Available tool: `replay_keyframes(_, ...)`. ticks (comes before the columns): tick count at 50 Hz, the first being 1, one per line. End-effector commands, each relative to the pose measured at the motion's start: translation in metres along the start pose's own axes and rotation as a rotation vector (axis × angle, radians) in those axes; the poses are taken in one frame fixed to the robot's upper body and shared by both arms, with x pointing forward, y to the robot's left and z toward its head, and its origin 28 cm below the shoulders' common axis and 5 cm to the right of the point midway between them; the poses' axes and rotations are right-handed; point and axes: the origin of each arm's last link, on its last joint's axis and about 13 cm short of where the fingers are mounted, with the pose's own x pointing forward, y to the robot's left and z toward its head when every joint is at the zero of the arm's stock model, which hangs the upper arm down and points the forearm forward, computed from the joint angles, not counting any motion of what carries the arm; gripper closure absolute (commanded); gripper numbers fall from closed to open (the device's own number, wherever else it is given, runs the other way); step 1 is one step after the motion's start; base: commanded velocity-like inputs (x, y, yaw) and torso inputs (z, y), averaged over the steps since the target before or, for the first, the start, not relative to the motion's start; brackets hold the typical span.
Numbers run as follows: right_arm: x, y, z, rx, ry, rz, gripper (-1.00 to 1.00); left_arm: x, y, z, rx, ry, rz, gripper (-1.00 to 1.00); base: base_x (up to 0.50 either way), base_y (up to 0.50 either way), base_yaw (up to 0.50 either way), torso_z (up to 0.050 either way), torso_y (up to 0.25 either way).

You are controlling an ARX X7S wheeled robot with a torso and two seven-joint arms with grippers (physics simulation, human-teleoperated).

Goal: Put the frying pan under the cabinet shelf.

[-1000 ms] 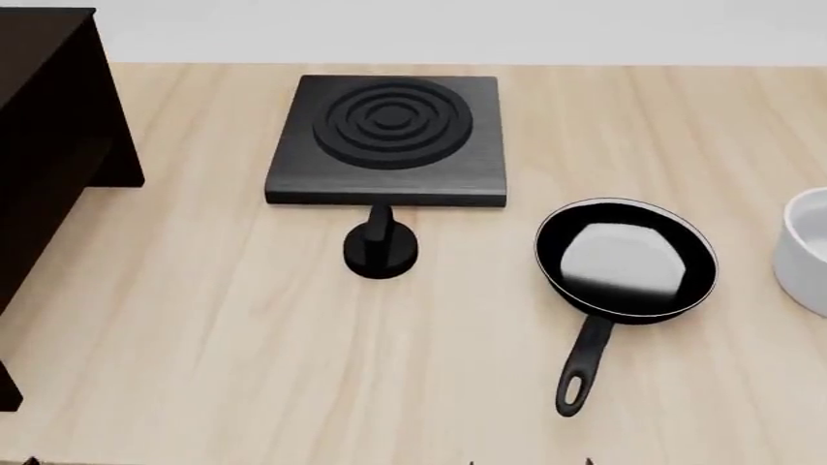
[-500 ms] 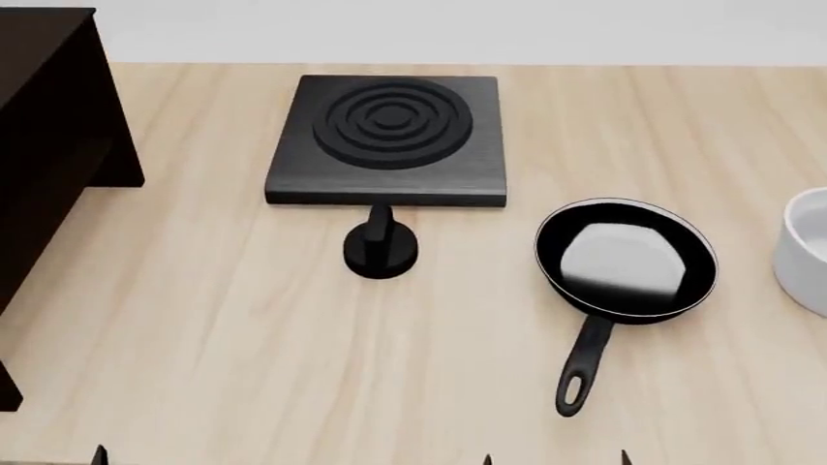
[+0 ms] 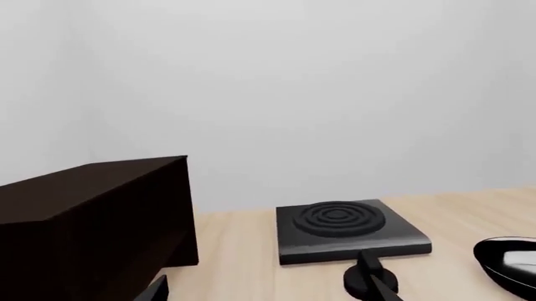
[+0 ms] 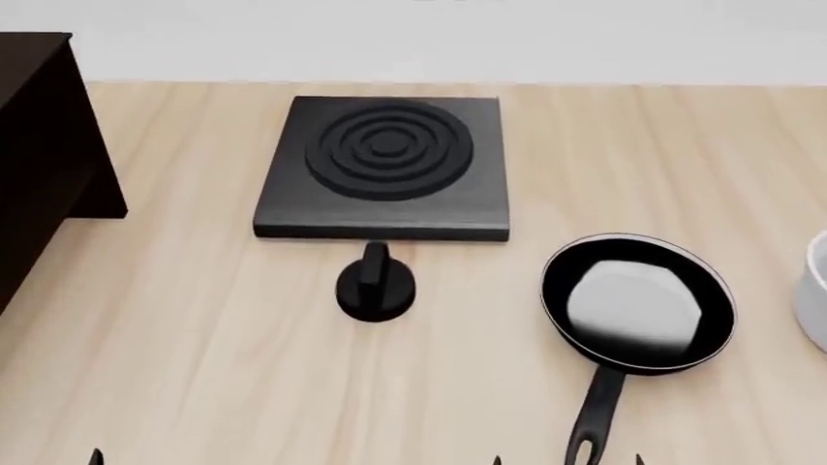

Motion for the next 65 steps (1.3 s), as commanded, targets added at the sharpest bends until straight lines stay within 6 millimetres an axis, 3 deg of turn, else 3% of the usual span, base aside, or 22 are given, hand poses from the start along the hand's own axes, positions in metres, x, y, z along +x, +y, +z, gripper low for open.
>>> replay_keyframes(1, 0.0011, 0.0002, 0.0016, 0.0, -0.007, -0.001, -1.0, 0.0006, -0.0001, -0.0008, -0.002, 0.001, 0.0, -1.0, 0.5, 0.0, 0.0, 0.0, 0.0)
replay_keyframes(23, 0.0017, 0.0009, -0.0032, -0.002, 0.011, -0.009, -1.0, 0.0009, 0.0004, -0.0015, 0.0, 0.003, 0.003, -1.0, 0.5, 0.0, 0.0, 0.0, 0.0)
replay_keyframes(47, 0.0029, -0.0019, -0.0008, 0.022, -0.024, -0.025, -1.0, 0.0053, -0.0004, -0.0025, 0.0, -0.006, 0.004, -1.0, 0.0, 0.0, 0.0, 0.0, 0.0)
replay_keyframes(65, -0.0007, -0.0007, -0.0027, 0.007, -0.014, -0.015, -1.0, 0.0007, 0.0006, -0.0013, 0.001, -0.001, 0.007, -1.0, 0.0, 0.0, 0.49, 0.0, 0.0)
